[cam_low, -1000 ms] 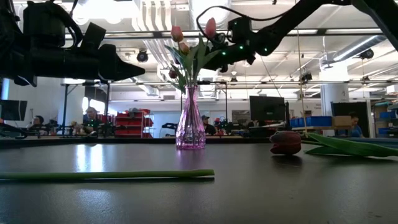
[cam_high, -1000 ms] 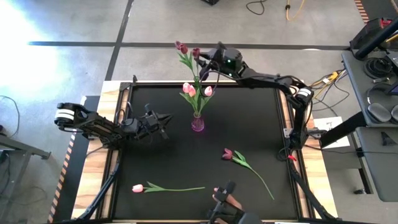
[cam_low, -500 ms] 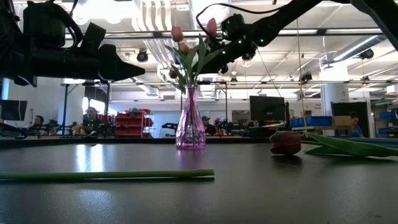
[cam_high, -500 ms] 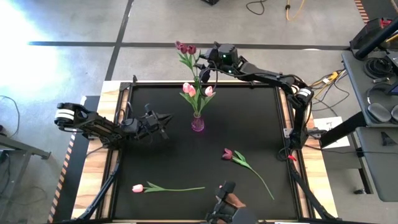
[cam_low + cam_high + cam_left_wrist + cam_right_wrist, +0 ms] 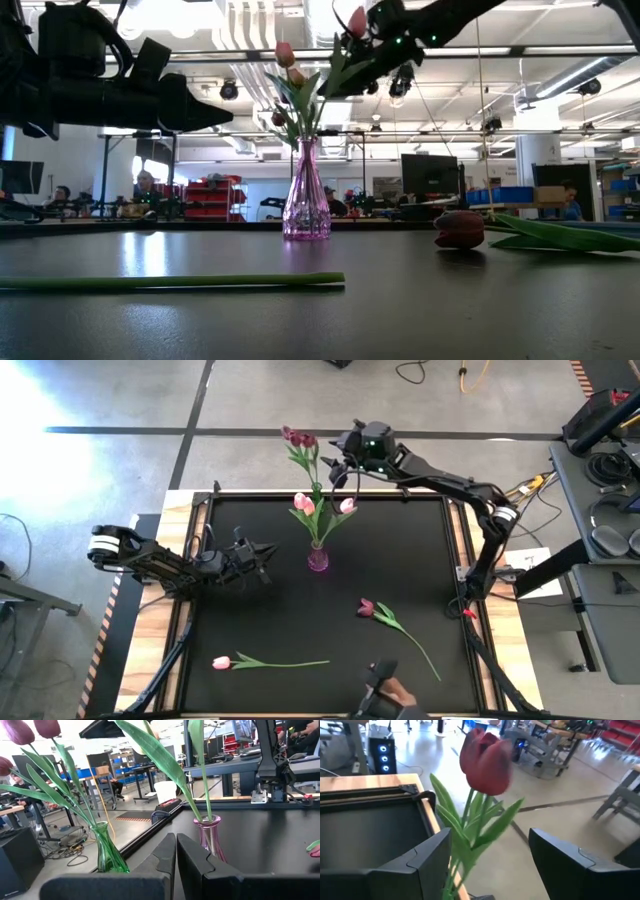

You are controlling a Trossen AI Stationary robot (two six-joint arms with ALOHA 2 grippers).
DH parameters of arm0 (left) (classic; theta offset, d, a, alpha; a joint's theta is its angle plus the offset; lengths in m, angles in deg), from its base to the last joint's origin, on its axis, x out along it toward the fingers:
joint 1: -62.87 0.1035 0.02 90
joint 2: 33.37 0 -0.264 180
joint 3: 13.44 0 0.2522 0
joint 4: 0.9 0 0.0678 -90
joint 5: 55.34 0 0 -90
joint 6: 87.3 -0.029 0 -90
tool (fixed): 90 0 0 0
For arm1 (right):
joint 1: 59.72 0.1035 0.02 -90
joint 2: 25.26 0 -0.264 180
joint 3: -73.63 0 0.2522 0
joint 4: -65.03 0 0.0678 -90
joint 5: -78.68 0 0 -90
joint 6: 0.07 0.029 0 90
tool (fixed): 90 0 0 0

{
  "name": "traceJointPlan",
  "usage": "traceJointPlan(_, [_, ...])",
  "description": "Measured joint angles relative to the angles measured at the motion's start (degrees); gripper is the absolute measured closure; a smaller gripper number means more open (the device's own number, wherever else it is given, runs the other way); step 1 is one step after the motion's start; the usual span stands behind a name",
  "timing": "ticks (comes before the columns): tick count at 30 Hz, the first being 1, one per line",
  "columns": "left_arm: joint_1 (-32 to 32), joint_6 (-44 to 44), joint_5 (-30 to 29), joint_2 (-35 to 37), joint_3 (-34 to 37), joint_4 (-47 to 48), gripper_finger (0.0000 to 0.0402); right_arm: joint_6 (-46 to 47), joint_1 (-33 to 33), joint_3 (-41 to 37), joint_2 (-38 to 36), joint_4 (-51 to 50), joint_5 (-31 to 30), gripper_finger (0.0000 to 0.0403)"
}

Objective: Sort flowers into vase by color
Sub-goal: Put the purple flower into the purple vase

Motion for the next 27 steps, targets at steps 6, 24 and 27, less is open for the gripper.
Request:
traceJointPlan(6, [-0.01,0.00,0.00,0.00,0.00,0.00,0.0400,-3.61,-0.02,-0.10,-3.50,-6.29,-1.61,0.0145])
traceJointPlan(24, [-0.01,0.22,0.02,0.00,0.00,0.00,0.0400,-8.70,-1.56,-22.27,-15.23,2.40,-4.19,0.0372])
traceJointPlan(27, [-0.01,0.13,0.04,0.02,0.00,0.00,0.0400,-8.37,-2.15,-28.25,-19.01,6.70,-4.51,0.0390])
